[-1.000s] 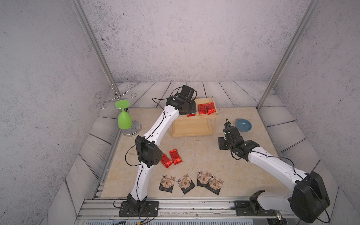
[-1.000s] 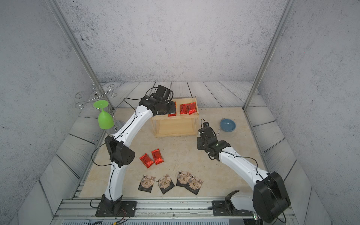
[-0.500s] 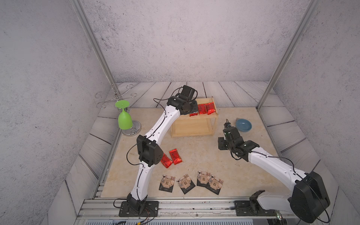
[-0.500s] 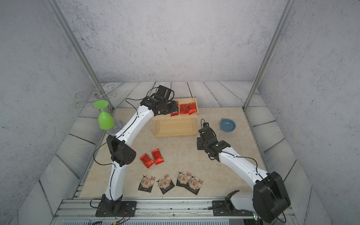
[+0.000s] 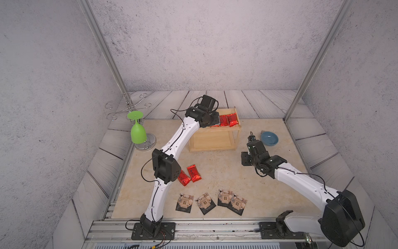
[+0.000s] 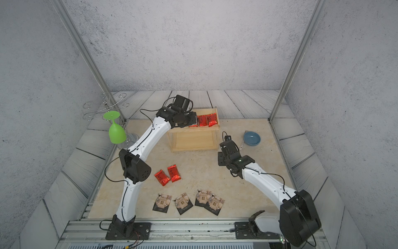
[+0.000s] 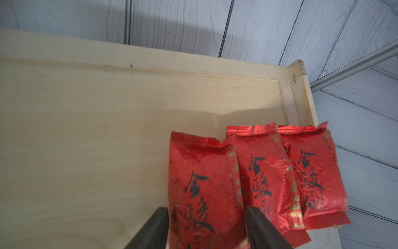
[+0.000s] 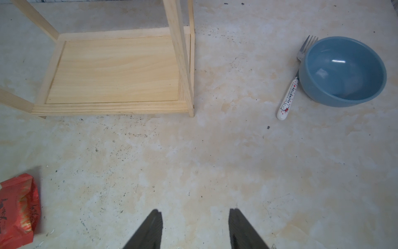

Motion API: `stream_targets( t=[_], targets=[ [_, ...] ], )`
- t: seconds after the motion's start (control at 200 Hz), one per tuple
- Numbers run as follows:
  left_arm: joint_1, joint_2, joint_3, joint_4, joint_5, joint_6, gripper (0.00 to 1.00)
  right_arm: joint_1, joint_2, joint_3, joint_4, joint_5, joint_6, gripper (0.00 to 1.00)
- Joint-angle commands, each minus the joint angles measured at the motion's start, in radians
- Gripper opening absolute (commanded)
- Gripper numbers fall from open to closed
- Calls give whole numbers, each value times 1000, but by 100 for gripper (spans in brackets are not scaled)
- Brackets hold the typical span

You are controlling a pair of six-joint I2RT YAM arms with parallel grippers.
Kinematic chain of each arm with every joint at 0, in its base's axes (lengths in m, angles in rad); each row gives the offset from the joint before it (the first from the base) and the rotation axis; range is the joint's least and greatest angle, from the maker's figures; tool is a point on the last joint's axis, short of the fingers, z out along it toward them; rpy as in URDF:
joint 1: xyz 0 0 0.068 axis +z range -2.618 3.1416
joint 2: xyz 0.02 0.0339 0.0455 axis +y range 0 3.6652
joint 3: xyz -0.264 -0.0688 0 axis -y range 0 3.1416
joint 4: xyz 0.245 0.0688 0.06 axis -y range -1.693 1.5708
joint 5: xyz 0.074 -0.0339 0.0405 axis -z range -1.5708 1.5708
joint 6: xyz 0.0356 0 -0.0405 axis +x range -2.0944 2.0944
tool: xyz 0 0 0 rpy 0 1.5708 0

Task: Place the tea bags on the shelf by color
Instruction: Place the tea bag on the shelf, then pick up the tea bag from the center of the board.

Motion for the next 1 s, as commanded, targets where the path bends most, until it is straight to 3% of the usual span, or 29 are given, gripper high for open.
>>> stream_targets(
  t=[0.0,0.19,0.335,0.706,0.886,0.996],
  targets=[
    [6,-15,18,-1,12,-11,63,-4,-23,-4,0,-12,7,55],
    [8,-89,-4,-7,16,-4,64,-6,-31,0,1,-25,4,55],
    [6,-228,-149,4,-55,-6,64,-6,-41,1,3,-50,-1,55],
    [6,-712,-957,147,-186,-161,64,-6,-78,-24,-3,-85,-4,55],
    [5,-736,-1197,244,-130,-248,64,-6,-78,-33,-4,-105,-5,55],
    [5,-661,-1193,209,-112,-241,63,-6,-72,-29,-9,-115,-8,55]
  ],
)
